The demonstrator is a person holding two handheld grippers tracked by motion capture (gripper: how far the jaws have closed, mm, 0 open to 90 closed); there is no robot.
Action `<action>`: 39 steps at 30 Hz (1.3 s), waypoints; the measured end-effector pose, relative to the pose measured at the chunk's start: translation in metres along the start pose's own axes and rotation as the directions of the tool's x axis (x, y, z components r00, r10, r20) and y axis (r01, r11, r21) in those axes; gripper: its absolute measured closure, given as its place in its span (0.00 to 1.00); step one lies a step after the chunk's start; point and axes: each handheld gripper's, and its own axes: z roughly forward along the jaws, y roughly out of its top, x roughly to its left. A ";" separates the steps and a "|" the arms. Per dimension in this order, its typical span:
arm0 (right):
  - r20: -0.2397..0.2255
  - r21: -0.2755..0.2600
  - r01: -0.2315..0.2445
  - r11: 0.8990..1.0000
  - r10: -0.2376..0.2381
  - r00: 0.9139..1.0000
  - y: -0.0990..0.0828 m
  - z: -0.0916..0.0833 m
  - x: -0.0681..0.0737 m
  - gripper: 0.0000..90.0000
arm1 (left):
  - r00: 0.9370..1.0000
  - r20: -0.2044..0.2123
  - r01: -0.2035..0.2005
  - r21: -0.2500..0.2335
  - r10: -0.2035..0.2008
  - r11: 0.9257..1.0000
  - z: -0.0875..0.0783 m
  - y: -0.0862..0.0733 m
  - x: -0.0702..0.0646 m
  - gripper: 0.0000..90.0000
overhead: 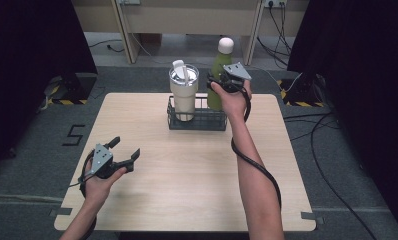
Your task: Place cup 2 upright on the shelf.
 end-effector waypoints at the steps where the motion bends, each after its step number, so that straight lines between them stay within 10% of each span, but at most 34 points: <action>1: 0.001 0.004 -0.003 1.000 0.003 1.000 -0.001 0.001 0.000 0.25 | 1.000 0.000 0.001 0.000 -0.001 1.000 0.000 0.000 0.000 0.15; 39: 0.025 0.137 -0.012 0.991 0.009 1.000 -0.041 0.036 0.000 0.25 | 1.000 0.001 0.006 0.001 -0.006 1.000 -0.001 -0.001 0.001 0.16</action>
